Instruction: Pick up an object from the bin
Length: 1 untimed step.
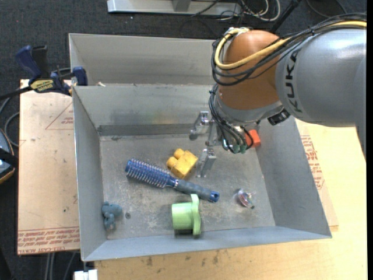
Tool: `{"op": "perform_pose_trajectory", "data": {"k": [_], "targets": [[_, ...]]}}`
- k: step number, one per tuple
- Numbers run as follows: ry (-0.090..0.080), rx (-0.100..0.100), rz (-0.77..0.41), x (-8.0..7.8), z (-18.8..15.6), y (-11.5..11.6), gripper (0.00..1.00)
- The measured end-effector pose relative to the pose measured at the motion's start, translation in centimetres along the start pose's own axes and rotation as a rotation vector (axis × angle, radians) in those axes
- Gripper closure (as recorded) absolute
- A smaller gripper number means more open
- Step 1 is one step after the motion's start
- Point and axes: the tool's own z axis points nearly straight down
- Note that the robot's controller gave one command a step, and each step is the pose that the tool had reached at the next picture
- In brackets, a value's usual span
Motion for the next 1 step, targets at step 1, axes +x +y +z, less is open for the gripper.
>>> {"op": "perform_pose_trajectory", "data": {"k": [1], "targets": [[-0.01, -0.001, -0.062, -0.5, 10.86, 2.85, 0.0]]}}
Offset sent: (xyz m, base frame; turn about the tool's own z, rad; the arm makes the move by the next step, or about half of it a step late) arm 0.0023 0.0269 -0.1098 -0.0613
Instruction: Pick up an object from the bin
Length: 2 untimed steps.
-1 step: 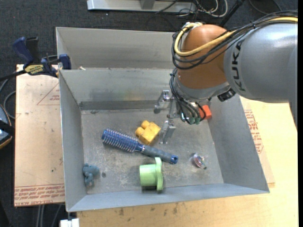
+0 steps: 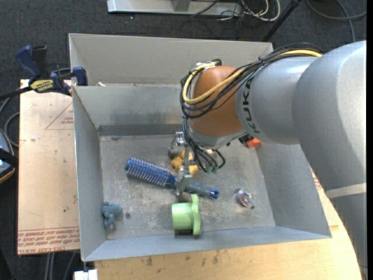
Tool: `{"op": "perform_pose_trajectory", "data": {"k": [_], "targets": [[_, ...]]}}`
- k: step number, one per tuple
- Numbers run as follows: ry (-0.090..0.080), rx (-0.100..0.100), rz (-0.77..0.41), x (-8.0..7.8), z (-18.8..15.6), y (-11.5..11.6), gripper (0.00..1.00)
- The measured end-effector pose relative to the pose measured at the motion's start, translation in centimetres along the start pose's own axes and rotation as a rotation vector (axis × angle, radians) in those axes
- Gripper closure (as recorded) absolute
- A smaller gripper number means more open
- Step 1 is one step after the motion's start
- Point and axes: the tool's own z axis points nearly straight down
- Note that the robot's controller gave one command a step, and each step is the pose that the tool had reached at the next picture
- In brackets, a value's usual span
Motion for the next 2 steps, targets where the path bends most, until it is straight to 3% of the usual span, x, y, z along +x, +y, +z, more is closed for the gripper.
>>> {"op": "perform_pose_trajectory", "data": {"k": [1, 2], "targets": [[-0.005, 0.0, 0.002, -0.1, -0.4, -0.1, 1.0], [-0.005, 0.001, -0.021, 0.1, -15.1, -0.1, 1.0]]}}
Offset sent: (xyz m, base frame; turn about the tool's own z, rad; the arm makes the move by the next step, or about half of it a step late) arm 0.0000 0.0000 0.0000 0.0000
